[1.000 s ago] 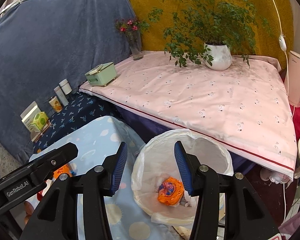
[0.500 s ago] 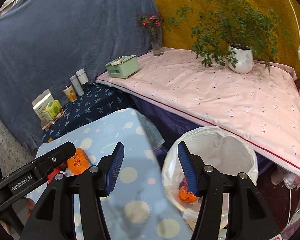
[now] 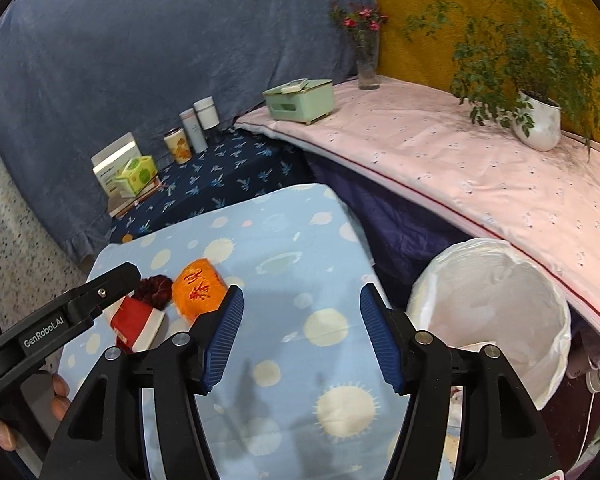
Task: Collect trash
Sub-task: 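Move both grippers back over the remaining trash on the table, then grasp the red-white paper cup with the left gripper while the right grasps the orange bag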
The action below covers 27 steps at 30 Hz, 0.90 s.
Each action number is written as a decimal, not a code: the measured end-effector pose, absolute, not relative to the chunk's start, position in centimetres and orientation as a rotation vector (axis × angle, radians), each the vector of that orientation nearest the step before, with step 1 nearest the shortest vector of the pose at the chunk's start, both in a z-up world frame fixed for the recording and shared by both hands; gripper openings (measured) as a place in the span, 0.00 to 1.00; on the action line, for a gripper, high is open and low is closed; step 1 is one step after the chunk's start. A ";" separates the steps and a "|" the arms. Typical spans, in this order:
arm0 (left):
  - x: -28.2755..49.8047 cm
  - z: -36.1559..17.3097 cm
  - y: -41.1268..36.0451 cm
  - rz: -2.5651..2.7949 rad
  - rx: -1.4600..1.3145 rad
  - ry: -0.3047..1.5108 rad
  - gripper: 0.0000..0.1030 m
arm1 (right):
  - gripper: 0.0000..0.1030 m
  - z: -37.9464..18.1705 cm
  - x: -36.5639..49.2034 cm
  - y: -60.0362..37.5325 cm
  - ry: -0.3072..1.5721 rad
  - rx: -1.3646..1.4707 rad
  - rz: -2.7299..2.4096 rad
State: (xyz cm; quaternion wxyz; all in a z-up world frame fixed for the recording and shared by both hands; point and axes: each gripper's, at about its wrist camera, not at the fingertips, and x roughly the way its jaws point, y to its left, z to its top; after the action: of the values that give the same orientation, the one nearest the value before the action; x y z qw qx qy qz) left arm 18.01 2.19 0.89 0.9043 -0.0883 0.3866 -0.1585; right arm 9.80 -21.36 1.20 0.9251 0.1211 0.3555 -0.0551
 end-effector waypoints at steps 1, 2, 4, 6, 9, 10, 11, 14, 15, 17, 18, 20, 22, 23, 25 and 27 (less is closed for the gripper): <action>18.1 0.7 2.9 -0.309 -0.185 0.798 0.81 | 0.58 1.0 10.1 -20.8 0.736 0.245 -0.106; 18.3 0.4 3.6 -0.288 -0.185 0.797 0.83 | 0.58 0.7 10.5 -20.2 0.741 0.242 -0.100; 18.5 -0.2 4.9 -0.252 -0.178 0.796 0.86 | 0.60 0.1 11.0 -19.2 0.750 0.236 -0.085; 18.9 -0.9 6.3 -0.211 -0.169 0.798 0.88 | 0.62 -0.6 11.7 -18.1 0.763 0.226 -0.074; 19.6 -2.1 8.5 -0.169 -0.185 0.822 0.89 | 0.62 -1.6 12.7 -16.6 0.785 0.211 -0.058; 19.8 -2.5 9.1 -0.159 -0.193 0.829 0.89 | 0.62 -2.1 13.2 -16.1 0.794 0.205 -0.052; 20.1 -2.9 9.8 -0.146 -0.198 0.836 0.90 | 0.62 -2.4 13.6 -15.5 0.800 0.201 -0.044; 20.9 -4.2 11.4 -0.116 -0.201 0.854 0.90 | 0.63 -3.6 14.9 -14.1 0.819 0.184 -0.030; 21.2 -4.6 11.8 -0.106 -0.197 0.860 0.90 | 0.63 -4.0 15.3 -13.8 0.826 0.182 -0.025; 21.8 -5.5 12.6 -0.090 -0.187 0.875 0.90 | 0.63 -4.9 16.3 -13.1 0.843 0.180 -0.013; 22.0 -5.8 12.7 -0.087 -0.184 0.883 0.90 | 0.63 -5.3 16.8 -12.8 0.851 0.177 -0.010; 22.7 -6.8 13.2 -0.084 -0.184 0.900 0.90 | 0.63 -6.2 17.7 -12.1 0.864 0.166 -0.002; 23.4 -7.5 13.4 -0.084 -0.181 0.918 0.90 | 0.63 -6.9 18.6 -11.5 0.877 0.149 0.003; 23.8 -8.0 13.5 -0.088 -0.177 0.929 0.90 | 0.63 -7.3 19.1 -11.2 0.884 0.142 0.007; 24.3 -8.7 13.4 -0.092 -0.173 0.942 0.90 | 0.63 -8.1 20.0 -10.7 0.897 0.133 0.015; 25.0 -9.3 13.2 -0.099 -0.173 0.956 0.89 | 0.63 -8.7 20.7 -10.4 0.907 0.137 0.020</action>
State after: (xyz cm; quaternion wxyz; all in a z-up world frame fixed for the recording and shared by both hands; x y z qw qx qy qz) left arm 24.96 13.20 -9.26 0.8831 -0.0831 0.4594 -0.0475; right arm 20.70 -10.36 -8.74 0.8967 0.0661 0.4376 0.0096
